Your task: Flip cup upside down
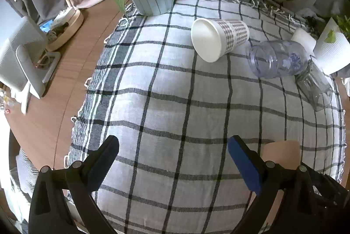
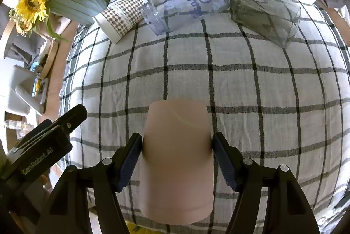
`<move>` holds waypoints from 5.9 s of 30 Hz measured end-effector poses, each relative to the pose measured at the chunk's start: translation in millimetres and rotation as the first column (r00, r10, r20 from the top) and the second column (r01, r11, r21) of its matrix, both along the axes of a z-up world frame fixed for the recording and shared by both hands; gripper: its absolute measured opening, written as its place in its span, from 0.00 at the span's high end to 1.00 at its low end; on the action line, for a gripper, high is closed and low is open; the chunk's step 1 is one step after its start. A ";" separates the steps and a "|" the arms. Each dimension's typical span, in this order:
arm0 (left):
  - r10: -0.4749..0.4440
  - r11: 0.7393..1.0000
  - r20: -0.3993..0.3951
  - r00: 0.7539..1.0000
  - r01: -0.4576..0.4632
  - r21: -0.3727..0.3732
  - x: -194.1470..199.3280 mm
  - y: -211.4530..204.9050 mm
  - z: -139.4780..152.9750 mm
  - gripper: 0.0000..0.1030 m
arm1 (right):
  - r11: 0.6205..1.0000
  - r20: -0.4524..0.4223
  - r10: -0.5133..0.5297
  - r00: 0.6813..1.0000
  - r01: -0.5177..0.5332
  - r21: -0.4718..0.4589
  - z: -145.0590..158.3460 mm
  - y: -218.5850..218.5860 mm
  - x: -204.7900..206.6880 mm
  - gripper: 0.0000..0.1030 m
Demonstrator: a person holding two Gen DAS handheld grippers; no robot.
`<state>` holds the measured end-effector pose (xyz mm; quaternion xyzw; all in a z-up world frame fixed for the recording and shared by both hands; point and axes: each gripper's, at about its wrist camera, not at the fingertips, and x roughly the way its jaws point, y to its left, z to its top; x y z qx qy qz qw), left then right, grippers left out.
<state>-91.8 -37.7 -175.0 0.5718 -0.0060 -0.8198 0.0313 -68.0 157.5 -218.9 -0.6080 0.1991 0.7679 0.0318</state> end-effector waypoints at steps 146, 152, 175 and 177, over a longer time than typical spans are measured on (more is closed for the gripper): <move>-0.121 0.992 -0.587 0.801 0.111 -0.053 102.3 10.8 162.7 0.00 | 0.923 -0.590 -0.072 0.804 0.278 0.267 198.9 18.8 137.8 0.12; -0.120 0.993 -0.589 0.799 0.107 -0.056 101.5 10.4 163.2 0.00 | 0.923 -0.592 -0.067 0.803 0.275 0.269 198.8 16.4 136.4 0.12; -0.109 0.994 -0.586 0.803 0.093 -0.058 101.3 11.5 161.7 0.00 | 0.923 -0.594 -0.058 0.802 0.270 0.275 198.5 14.3 133.9 0.12; -0.109 0.994 -0.586 0.803 0.093 -0.058 101.5 12.1 161.7 0.00 | 0.923 -0.593 -0.058 0.803 0.270 0.274 198.2 14.2 133.9 0.12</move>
